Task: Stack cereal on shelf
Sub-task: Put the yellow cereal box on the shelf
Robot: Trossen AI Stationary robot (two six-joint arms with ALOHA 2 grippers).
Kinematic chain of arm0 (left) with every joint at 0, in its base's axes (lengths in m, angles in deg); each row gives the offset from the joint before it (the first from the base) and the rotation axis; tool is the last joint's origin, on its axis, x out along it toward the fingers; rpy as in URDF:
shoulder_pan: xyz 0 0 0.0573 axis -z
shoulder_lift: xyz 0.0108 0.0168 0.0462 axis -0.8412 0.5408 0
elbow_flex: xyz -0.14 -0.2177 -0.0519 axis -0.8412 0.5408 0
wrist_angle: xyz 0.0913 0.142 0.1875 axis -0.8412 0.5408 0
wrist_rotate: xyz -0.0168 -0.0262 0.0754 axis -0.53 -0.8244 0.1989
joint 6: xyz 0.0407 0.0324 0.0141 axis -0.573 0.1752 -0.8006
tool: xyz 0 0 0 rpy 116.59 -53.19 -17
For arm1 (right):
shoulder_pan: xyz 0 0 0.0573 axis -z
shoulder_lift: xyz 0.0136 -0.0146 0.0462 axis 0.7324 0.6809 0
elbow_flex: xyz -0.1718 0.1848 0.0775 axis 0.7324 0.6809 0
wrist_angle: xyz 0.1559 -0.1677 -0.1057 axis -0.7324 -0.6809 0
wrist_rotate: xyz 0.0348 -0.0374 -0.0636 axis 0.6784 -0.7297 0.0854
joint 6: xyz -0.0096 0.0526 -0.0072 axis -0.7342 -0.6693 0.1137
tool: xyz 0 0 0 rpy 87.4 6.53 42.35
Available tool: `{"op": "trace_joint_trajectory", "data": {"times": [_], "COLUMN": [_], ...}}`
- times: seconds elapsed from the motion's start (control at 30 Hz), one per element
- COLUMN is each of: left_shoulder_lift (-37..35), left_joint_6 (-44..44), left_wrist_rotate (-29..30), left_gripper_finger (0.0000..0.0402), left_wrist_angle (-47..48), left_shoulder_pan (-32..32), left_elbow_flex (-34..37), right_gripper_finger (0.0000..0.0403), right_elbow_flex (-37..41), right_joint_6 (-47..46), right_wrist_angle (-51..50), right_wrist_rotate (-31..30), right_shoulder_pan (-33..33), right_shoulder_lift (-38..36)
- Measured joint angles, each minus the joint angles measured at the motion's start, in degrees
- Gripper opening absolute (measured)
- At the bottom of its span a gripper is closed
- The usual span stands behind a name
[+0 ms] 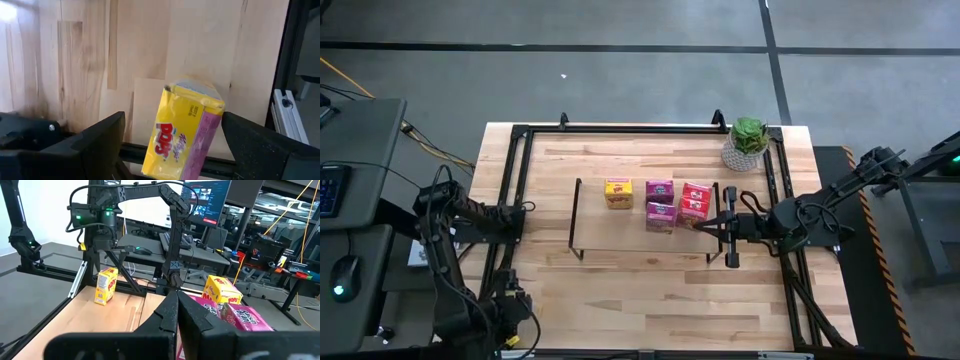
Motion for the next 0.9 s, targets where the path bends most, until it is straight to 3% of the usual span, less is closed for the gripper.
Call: {"op": "trace_joint_trajectory", "data": {"times": [0.2, 0.4, 0.73, 0.9], "left_shoulder_lift": [0.0, -0.1, -0.1, -0.1], "left_joint_6": [-0.8, -1.7, -9.6, -9.5], "left_wrist_rotate": [-1.1, -6.6, -8.7, -10.8], "left_gripper_finger": [0.0320, 0.0320, 0.0320, 0.0303], "left_wrist_angle": [-1.5, -4.8, -5.4, -7.3], "left_shoulder_pan": [-0.1, -1.6, -4.9, -5.3], "left_elbow_flex": [0.0, 3.2, 6.4, 6.4], "right_gripper_finger": [0.0000, 0.0000, 0.0000, 0.0000], "right_elbow_flex": [0.0, 0.0, 0.0, 0.0], "right_joint_6": [0.0, 0.0, -1.5, -1.5], "right_wrist_angle": [0.0, -0.1, -1.2, -1.2], "right_wrist_rotate": [0.0, 0.0, -0.1, -0.1], "right_shoulder_pan": [0.0, 0.0, 0.0, 0.0], "right_shoulder_lift": [0.0, 0.0, 0.0, 0.0]}}
